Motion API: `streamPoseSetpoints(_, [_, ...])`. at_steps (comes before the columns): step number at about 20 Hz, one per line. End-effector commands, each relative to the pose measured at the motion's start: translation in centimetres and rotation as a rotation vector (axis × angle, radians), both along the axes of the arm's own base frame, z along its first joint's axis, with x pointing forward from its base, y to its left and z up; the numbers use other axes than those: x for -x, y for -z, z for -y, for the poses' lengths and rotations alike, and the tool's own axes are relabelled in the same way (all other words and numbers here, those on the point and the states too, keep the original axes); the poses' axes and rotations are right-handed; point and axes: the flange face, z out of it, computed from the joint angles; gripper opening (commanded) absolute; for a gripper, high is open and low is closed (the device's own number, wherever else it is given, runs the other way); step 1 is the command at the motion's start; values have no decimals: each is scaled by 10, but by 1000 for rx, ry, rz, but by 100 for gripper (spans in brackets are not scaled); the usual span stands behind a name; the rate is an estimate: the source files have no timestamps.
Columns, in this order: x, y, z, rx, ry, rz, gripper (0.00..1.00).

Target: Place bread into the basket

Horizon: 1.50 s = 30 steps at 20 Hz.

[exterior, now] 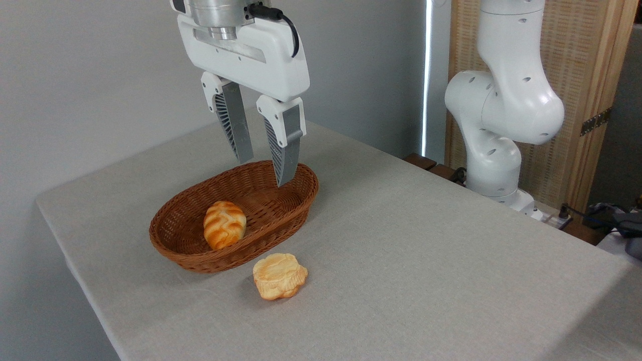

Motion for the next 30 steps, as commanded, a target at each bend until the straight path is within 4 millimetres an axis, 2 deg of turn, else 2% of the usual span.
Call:
streamPoseSetpoints(1, [2, -3, 5, 31, -15, 6, 100])
streamPoseSetpoints(6, [5, 8, 9, 37, -14, 82, 100])
streamPoseSetpoints(8, [6, 11, 13, 31, -6, 76, 100])
streamPoseSetpoints(10, [5, 16, 26, 27, 19, 65, 100])
streamPoseSetpoints(16, [5, 21, 32, 26, 13, 47, 100])
streamPoseSetpoints(18, [5, 21, 39, 24, 26, 45, 100])
streamPoseSetpoints(23, [6, 21, 40, 19, 0, 39, 100])
streamPoseSetpoints(26, [8, 18, 29, -42, -6, 36, 100])
streamPoseSetpoints(30, [10, 17, 28, -53, -7, 19, 100])
